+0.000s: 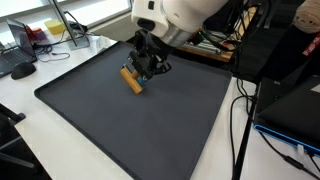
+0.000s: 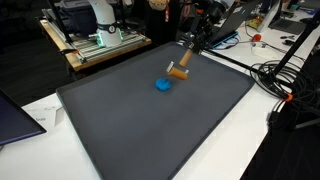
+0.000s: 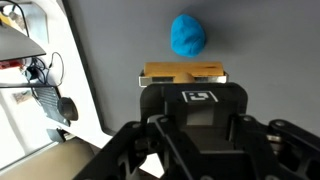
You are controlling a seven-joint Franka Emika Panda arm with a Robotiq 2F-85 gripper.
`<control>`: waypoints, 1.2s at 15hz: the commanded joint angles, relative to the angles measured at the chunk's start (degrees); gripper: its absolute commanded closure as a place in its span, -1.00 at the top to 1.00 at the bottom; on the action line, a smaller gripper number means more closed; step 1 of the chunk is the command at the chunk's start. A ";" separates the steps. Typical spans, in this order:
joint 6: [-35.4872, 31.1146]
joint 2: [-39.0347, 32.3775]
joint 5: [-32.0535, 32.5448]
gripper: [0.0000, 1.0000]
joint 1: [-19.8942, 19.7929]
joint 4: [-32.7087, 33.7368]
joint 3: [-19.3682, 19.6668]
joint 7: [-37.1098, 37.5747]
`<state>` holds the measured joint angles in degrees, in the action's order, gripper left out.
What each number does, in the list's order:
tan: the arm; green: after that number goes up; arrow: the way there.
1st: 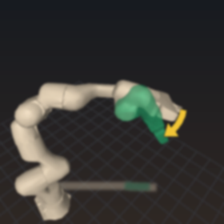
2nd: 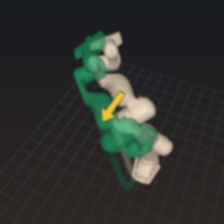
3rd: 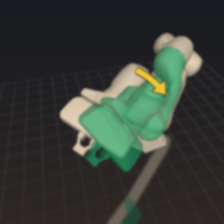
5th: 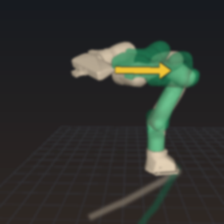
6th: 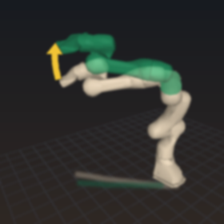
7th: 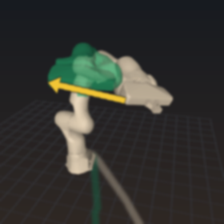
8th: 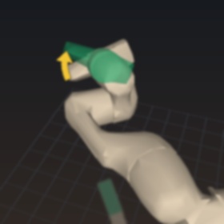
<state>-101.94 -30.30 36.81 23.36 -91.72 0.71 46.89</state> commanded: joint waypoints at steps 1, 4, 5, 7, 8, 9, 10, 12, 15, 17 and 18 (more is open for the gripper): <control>4.85 -3.86 5.02 -0.56 1.84 4.53 -0.55 0.95; 7.21 -6.70 7.50 -0.56 3.01 6.66 -0.78 1.30; 7.86 -7.63 8.61 -0.56 3.45 7.40 -0.71 1.71; 9.33 -9.48 9.82 -0.56 3.93 8.86 -0.85 1.91; 9.97 -10.39 10.11 -0.56 4.04 9.59 -0.97 1.94; 10.44 -11.19 10.14 -0.56 4.13 10.28 -1.07 1.88; 10.90 -12.01 9.83 -0.56 4.14 10.94 -1.22 1.68; 11.32 -13.20 9.17 -0.56 4.04 12.15 -1.42 1.50; 11.41 -13.83 7.93 -0.56 3.59 13.33 -1.78 0.91; 10.92 -12.95 6.88 -0.56 3.03 13.47 -2.03 0.62; 10.79 -12.24 6.05 -0.56 2.59 13.46 -2.30 0.15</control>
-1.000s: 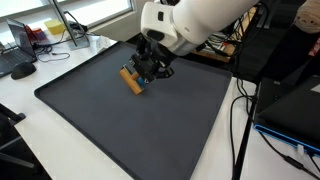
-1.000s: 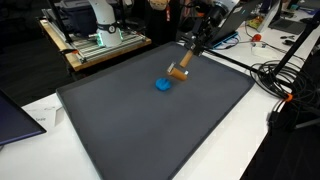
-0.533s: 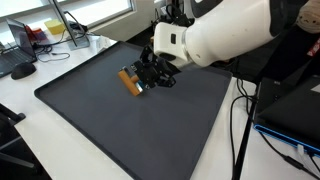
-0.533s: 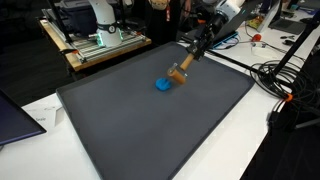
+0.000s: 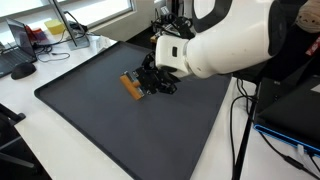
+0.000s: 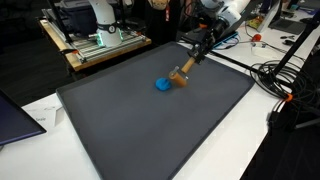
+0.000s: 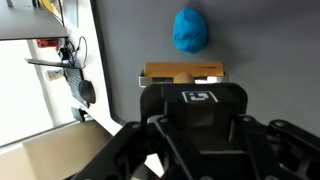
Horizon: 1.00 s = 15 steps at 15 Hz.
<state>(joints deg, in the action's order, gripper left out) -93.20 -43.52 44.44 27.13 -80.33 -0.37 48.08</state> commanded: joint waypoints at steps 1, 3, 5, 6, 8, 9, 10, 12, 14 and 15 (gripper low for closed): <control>1.82 1.54 -2.18 -0.56 -1.52 2.20 -1.33 -1.21; 1.33 3.16 -4.51 -0.56 -2.82 2.34 -1.97 -2.59; 0.73 4.81 -7.68 -0.56 -4.23 2.36 -2.43 -4.34; 0.49 5.81 -9.53 -0.56 -4.92 2.14 -2.59 -5.31; -0.30 7.95 -13.05 -0.56 -6.32 1.48 -2.56 -7.43; -0.91 9.21 -14.53 -0.56 -7.05 0.97 -2.29 -8.24; -1.48 10.37 -16.27 -0.56 -7.91 0.61 -2.16 -9.36; -3.31 12.69 -19.31 -0.56 -9.86 -0.23 -2.01 -12.46; -4.35 14.31 -22.69 -0.56 -12.07 -0.27 -1.81 -15.50; -4.75 14.96 -24.30 -0.56 -13.16 -0.20 -1.64 -17.12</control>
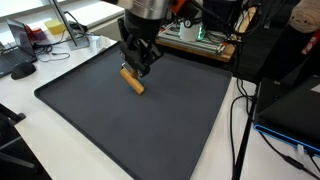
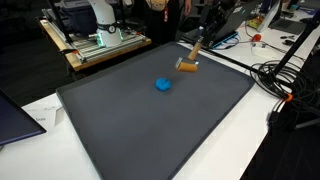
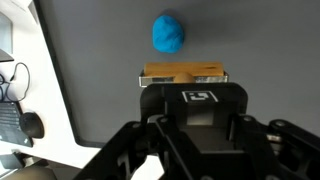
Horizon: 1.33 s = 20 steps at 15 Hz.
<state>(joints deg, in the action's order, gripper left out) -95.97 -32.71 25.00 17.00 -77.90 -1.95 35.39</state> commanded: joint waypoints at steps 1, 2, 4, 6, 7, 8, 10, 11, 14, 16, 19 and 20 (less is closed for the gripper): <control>-2.05 4.74 -6.46 -0.56 -4.04 -2.65 0.07 -6.02; -2.26 5.47 -8.11 -0.56 -5.25 -2.86 0.17 -8.09; -2.54 6.73 -11.51 -0.56 -7.74 -3.16 0.25 -12.40; -2.68 7.62 -15.05 -0.56 -10.17 -3.17 0.16 -16.64; -3.11 8.13 -16.86 -0.56 -11.54 -3.37 0.14 -19.12; -3.24 8.42 -18.51 -0.56 -12.69 -3.32 0.19 -21.24; -3.19 8.77 -21.90 -0.56 -15.04 -3.09 0.31 -25.47; -3.07 9.02 -23.61 -0.56 -16.27 -3.17 0.37 -27.57; -2.87 9.58 -28.27 -0.56 -19.65 -3.55 0.64 -32.86; -2.78 9.53 -31.36 -0.56 -21.78 -3.62 0.85 -35.90; -2.56 9.09 -35.70 -0.56 -24.57 -3.68 1.11 -39.99; -2.55 8.94 -37.26 -0.56 -25.49 -3.65 1.12 -41.40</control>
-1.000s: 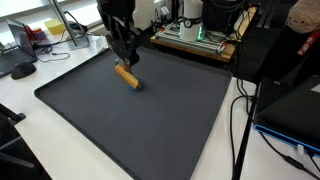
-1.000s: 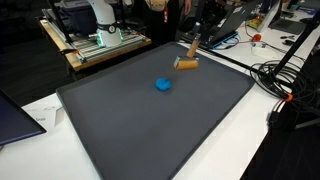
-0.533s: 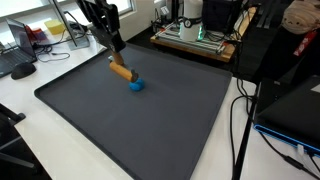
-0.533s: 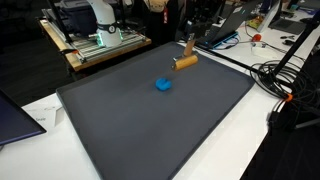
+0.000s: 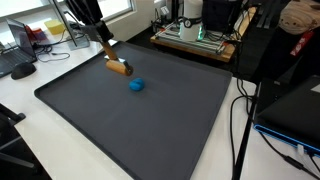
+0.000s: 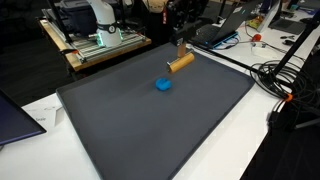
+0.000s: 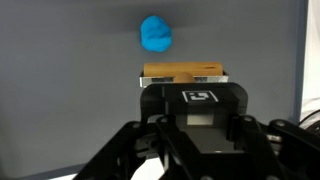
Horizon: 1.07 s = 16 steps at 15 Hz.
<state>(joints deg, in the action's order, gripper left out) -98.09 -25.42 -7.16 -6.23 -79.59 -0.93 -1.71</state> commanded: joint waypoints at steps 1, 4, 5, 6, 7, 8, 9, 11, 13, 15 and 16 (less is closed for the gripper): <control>-0.71 1.53 -6.47 -0.56 -3.06 -2.04 0.18 -5.54; -0.48 1.01 -10.46 -0.56 -5.31 -2.12 0.24 -9.52; -1.26 0.84 -11.61 -0.56 -5.82 -2.35 0.44 -9.82; -1.51 0.73 -12.65 -0.56 -6.32 -2.51 0.54 -10.29; -0.31 -0.14 -9.59 -0.06 -4.83 -1.17 1.11 -8.40; -0.43 -0.26 -10.26 -0.06 -5.28 -1.15 1.20 -8.87; -0.49 -0.36 -10.64 -0.06 -5.56 -1.15 1.23 -9.13; -0.51 -0.41 -10.82 -0.06 -5.64 -1.15 1.22 -9.20; -0.51 -0.42 -10.87 -0.06 -5.60 -1.15 1.19 -9.20; -0.78 -0.78 -11.21 -0.56 -5.89 -0.84 1.25 -9.41; -0.14 -1.30 -12.22 -0.56 -6.53 -0.35 1.15 -9.99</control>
<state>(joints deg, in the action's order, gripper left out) -98.95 -26.01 -17.70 -12.33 -81.02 -0.40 -10.74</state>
